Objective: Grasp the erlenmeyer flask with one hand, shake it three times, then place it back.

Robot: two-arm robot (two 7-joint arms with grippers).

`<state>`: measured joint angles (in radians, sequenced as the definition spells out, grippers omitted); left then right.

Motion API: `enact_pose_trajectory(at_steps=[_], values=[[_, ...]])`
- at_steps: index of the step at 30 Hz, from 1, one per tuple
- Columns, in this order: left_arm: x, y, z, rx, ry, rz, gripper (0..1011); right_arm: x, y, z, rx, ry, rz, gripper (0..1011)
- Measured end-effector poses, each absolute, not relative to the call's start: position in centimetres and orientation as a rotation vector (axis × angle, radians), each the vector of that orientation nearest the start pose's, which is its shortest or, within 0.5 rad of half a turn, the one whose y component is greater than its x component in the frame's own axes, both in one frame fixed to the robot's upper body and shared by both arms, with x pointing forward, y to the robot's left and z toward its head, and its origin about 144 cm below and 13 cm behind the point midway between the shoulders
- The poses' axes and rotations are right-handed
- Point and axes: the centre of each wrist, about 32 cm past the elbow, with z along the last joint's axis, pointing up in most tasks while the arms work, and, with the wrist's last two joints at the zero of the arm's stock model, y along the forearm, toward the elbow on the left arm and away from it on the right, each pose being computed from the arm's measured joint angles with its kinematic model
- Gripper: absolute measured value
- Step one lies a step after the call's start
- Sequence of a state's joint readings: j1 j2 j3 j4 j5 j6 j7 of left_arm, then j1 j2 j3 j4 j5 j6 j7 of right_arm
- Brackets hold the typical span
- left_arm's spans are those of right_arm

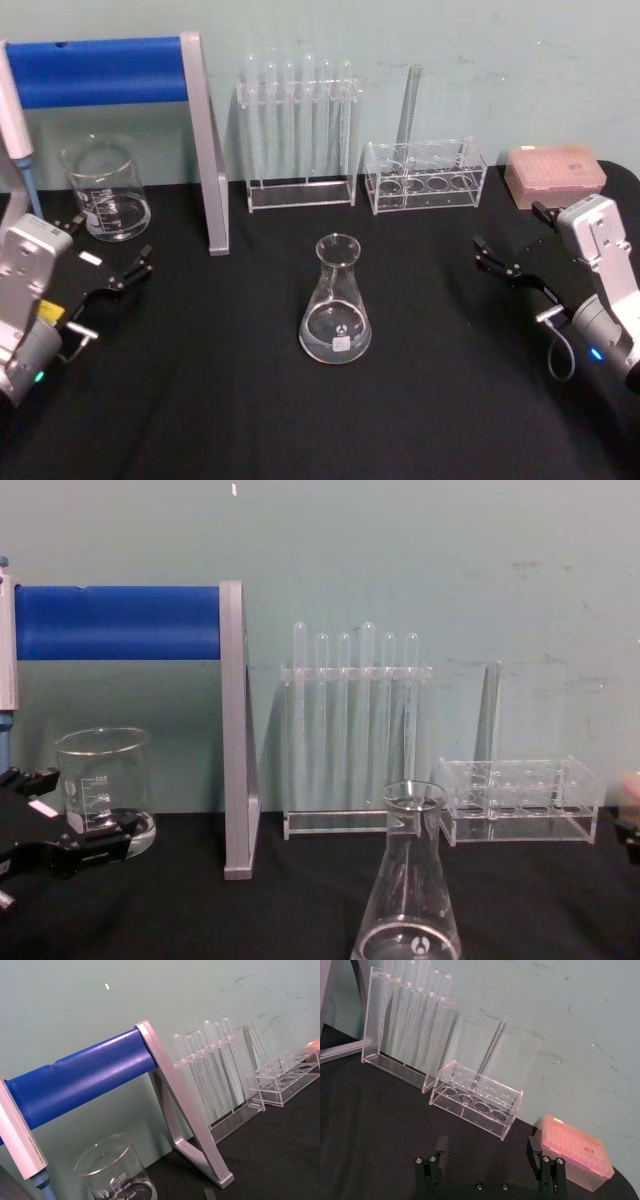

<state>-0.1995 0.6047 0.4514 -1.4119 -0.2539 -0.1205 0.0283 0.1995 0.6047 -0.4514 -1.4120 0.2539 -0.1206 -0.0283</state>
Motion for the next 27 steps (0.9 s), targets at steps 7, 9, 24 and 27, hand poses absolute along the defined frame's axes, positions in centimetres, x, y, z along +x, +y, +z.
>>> enact_pose_trajectory(at_steps=[7, 9, 24, 27], values=[[48.9, 31.0, 114.0, 0.304, -0.285, 1.248, 1001, 48.9, -31.0, 114.0, -0.303, -0.284, -1.246, 1000], [48.9, 31.0, 114.0, 0.304, -0.285, 1.248, 1001, 48.9, -30.9, 114.0, -0.3, -0.283, -1.238, 1000], [48.9, 31.0, 114.0, 0.304, -0.285, 1.248, 1001, 47.1, -29.2, 114.9, -0.19, -0.197, -1.064, 1000], [48.9, 31.0, 114.0, 0.304, -0.285, 1.248, 1001, 46.7, -28.8, 115.1, -0.167, -0.176, -1.024, 1000]])
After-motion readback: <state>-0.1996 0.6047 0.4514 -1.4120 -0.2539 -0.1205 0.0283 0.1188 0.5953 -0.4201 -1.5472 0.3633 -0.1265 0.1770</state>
